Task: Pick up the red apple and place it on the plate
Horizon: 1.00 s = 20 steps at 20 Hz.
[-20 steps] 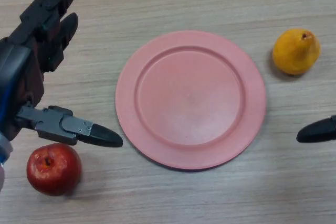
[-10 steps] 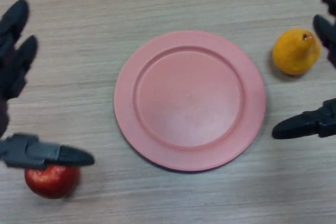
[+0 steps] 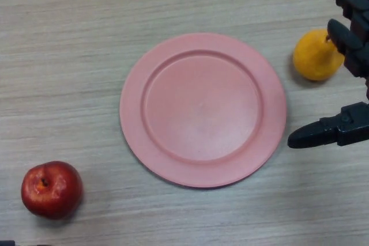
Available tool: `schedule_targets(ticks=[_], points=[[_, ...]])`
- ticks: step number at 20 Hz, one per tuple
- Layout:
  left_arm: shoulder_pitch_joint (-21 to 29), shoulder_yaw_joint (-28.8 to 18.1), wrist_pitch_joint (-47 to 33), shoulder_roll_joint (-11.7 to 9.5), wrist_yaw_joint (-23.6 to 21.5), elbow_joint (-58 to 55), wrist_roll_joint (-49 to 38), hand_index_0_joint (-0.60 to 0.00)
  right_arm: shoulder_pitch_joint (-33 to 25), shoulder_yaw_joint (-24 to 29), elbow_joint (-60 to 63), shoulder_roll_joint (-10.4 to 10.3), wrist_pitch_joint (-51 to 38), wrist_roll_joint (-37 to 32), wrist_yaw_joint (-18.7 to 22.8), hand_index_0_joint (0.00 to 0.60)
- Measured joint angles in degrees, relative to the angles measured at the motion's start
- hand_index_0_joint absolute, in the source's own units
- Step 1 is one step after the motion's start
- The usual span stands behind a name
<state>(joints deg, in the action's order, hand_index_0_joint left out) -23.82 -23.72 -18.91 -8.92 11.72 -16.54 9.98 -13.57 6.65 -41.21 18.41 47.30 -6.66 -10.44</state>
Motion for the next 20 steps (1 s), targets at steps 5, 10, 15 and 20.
schedule_targets(ticks=[5,10,15,20], points=[[1.12,0.23,12.46,0.0,6.75,-1.77,0.0,0.0,-0.99,0.08,-0.3,-0.27,0.07,-1.27,2.29,0.0],[5.28,0.41,20.57,0.0,8.44,-3.15,-2.52,-0.545,-1.46,0.1,-2.37,-0.26,0.98,-2.42,2.69,0.0],[12.22,0.85,17.67,-0.46,5.76,-0.64,-2.32,-0.6,-0.73,0.49,-4.43,-0.25,2.59,-4.59,3.65,0.0],[19.62,0.67,14.2,-7.08,3.06,-11.08,-2.53,-0.6,-1.25,1.45,-4.58,1.06,2.6,-5.06,4.26,0.0]])
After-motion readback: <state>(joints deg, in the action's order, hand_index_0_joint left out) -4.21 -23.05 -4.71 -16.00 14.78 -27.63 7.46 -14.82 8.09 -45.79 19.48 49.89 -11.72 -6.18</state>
